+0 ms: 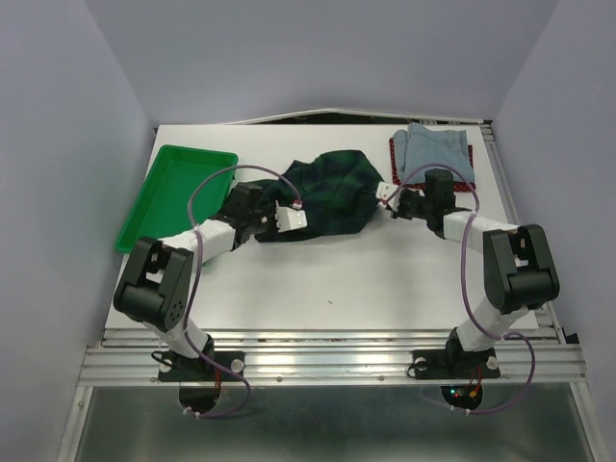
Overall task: Fold and stack the skirts
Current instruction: Flatten the skirt out
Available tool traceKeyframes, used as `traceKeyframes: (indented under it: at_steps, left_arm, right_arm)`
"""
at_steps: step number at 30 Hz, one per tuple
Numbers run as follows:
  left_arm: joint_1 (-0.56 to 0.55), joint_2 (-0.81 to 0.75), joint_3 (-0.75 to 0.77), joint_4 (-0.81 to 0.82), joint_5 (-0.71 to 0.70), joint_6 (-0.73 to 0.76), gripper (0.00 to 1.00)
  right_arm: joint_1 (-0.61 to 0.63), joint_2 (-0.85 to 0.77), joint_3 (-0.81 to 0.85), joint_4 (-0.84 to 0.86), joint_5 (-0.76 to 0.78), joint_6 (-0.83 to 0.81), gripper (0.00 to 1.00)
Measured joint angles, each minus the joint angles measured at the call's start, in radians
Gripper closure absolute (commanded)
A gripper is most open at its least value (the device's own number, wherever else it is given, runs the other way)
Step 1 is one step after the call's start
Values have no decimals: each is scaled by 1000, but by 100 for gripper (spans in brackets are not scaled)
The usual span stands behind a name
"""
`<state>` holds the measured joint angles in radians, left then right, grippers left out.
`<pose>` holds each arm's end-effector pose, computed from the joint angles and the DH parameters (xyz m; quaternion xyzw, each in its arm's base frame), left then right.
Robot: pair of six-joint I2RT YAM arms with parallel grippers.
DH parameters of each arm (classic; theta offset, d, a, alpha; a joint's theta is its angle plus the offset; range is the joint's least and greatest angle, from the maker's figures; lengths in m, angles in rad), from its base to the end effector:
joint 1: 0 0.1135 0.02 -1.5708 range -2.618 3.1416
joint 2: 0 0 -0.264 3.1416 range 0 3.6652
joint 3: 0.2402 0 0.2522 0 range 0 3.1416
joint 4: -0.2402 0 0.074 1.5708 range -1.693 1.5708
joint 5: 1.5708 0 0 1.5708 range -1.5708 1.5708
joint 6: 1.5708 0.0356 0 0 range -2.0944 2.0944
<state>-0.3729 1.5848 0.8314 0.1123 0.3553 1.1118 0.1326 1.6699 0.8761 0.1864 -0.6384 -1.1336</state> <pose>0.3023 -0.1316 0.1894 0.6532 0.5948 0.0120 0.4685 0.3391 0.0666 0.1851 -0.6150 0.5924 0.0329 0.5194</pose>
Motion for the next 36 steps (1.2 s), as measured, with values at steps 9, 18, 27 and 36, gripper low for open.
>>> traceKeyframes:
  at_steps: [9,18,27,36]
  left_arm:
    - [63,-95,115,-27,-25,-135,100]
    - [24,-213,381,39,-217,-272,100]
    - [-68,-326,452,42,-319,-248,100]
    - [-105,-642,460,-315,-118,-336,100]
  right_arm:
    - [-41,-92,19,-49,47,35,99]
    - [-41,-181,413,-115,117,118,99]
    - [-35,-296,597,-242,201,107,99]
    - [-13,-629,541,-552,173,34,99]
